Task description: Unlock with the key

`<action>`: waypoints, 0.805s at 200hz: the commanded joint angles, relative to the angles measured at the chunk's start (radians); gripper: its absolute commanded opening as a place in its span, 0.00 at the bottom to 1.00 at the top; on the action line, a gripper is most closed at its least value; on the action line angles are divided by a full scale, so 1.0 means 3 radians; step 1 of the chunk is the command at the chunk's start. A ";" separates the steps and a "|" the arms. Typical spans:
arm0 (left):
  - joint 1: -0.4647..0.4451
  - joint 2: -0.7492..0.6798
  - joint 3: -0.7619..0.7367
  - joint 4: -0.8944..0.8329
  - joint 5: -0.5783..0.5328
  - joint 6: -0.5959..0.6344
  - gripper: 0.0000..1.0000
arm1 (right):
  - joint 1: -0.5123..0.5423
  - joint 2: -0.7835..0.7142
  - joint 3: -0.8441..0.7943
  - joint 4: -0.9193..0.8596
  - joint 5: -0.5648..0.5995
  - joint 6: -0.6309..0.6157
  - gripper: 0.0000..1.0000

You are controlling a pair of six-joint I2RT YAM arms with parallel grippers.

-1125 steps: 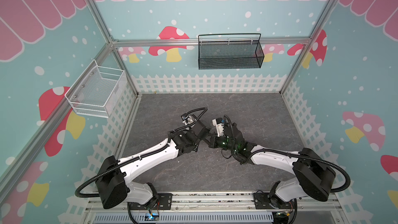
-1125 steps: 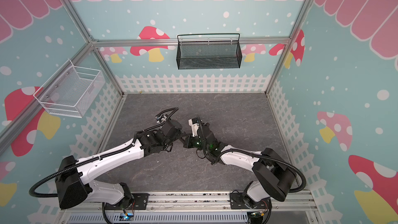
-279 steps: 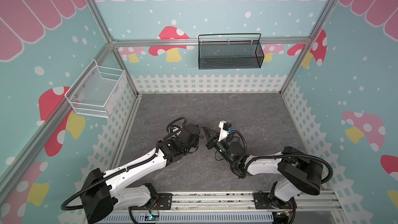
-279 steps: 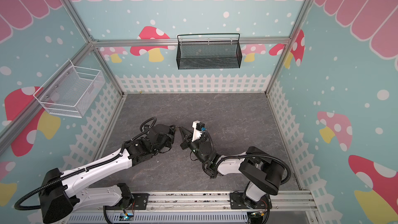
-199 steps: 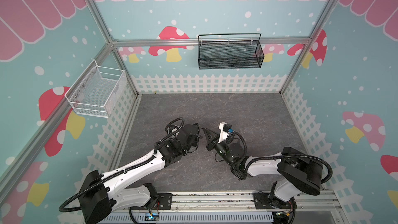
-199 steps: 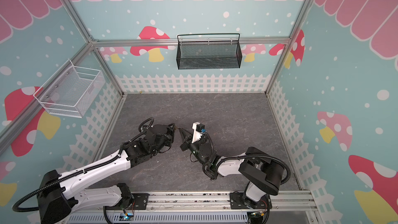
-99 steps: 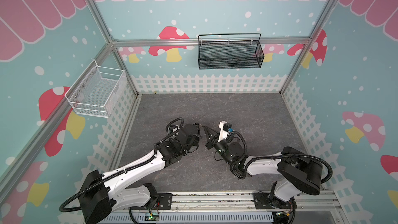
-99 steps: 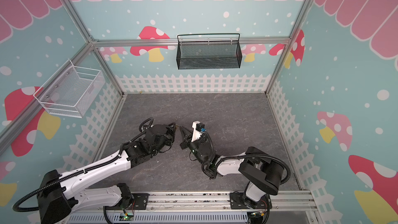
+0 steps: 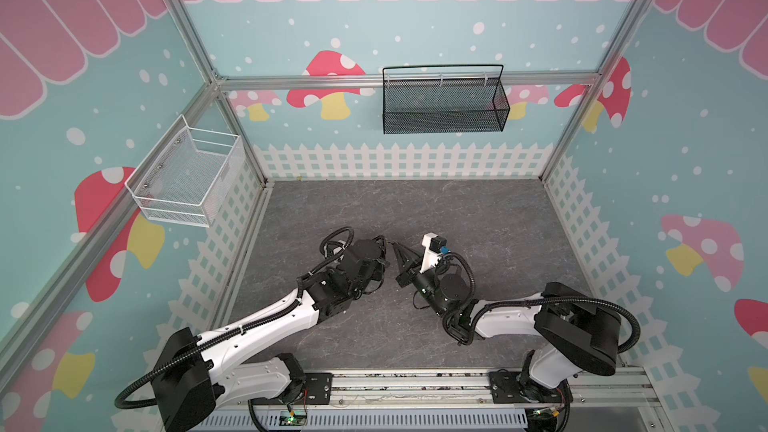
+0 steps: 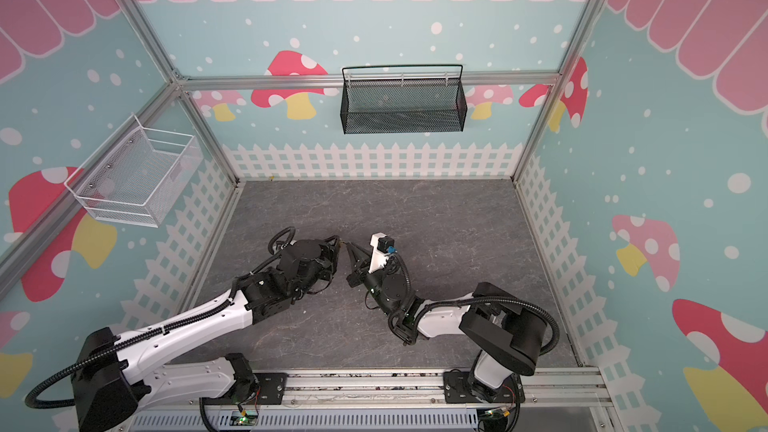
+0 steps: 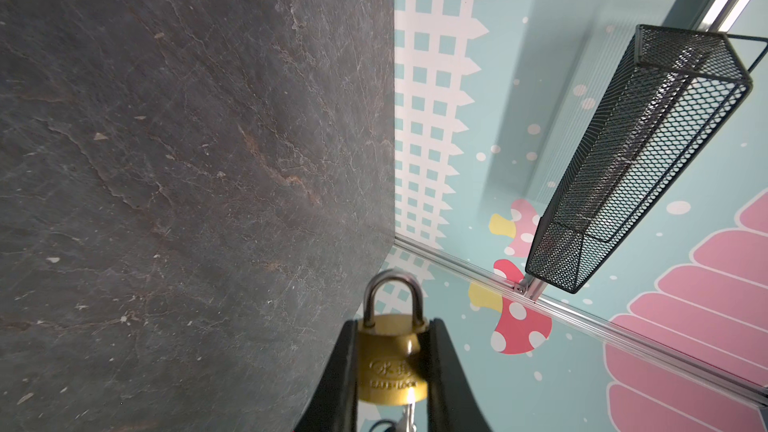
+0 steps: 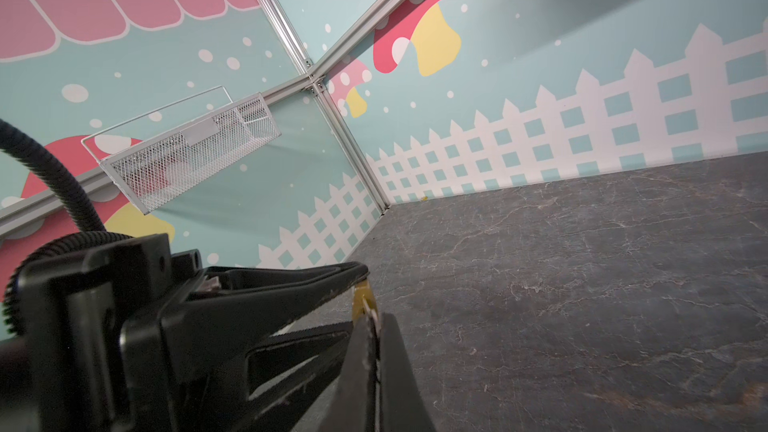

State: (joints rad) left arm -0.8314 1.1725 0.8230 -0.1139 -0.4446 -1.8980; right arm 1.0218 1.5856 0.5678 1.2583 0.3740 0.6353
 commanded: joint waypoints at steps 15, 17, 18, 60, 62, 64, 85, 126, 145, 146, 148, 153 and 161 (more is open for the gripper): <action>0.0000 -0.0017 -0.0028 0.0157 0.0040 -0.0063 0.00 | 0.0010 0.0078 0.0025 0.0105 -0.0070 -0.0040 0.00; 0.0000 -0.0017 -0.0028 0.0158 0.0037 -0.0060 0.00 | 0.0010 0.0077 0.0022 0.0111 -0.0071 -0.0043 0.00; -0.0003 -0.0017 -0.0028 0.0159 0.0039 -0.0060 0.00 | 0.0012 0.0075 0.0024 0.0111 -0.0071 -0.0045 0.00; -0.0001 -0.0002 -0.0033 0.0252 0.0083 -0.0059 0.00 | 0.0013 0.0111 0.0008 0.0103 -0.0007 -0.0058 0.00; 0.0000 -0.0002 -0.0036 0.0252 0.0089 -0.0059 0.00 | 0.0012 0.0113 0.0003 0.0105 -0.0006 -0.0057 0.00; 0.0000 -0.0002 -0.0038 0.0258 0.0093 -0.0058 0.00 | 0.0010 0.0114 0.0000 0.0106 -0.0009 -0.0062 0.00; -0.0001 -0.0007 -0.0041 0.0304 0.0126 -0.0044 0.00 | 0.0011 0.0114 0.0026 0.0120 -0.0034 -0.0112 0.00; -0.0004 -0.0037 -0.0002 0.0298 0.0227 0.0016 0.00 | 0.0012 0.0094 0.0048 0.0173 -0.0026 -0.0262 0.00; -0.0005 -0.0058 0.0099 0.0167 0.0264 0.0131 0.00 | 0.0010 0.0095 0.0079 0.0189 -0.0065 -0.0393 0.00; -0.0005 -0.0058 0.0104 0.0158 0.0267 0.0138 0.00 | 0.0010 0.0094 0.0080 0.0181 -0.0063 -0.0396 0.00; -0.0009 -0.0058 0.0119 0.0138 0.0271 0.0146 0.00 | 0.0014 0.0094 0.0088 0.0167 -0.0064 -0.0403 0.00; -0.0017 -0.0058 0.0144 0.0096 0.0276 0.0152 0.00 | 0.0015 0.0086 0.0098 0.0144 -0.0052 -0.0414 0.00; -0.0033 -0.0058 0.0166 0.0081 0.0283 0.0157 0.00 | 0.0011 0.0093 0.0103 0.0154 -0.0041 -0.0439 0.00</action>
State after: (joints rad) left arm -0.8246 1.1725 0.8223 -0.0792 -0.4263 -1.8763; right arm 1.0210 1.6020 0.5682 1.2877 0.3759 0.5583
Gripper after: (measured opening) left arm 0.201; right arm 0.043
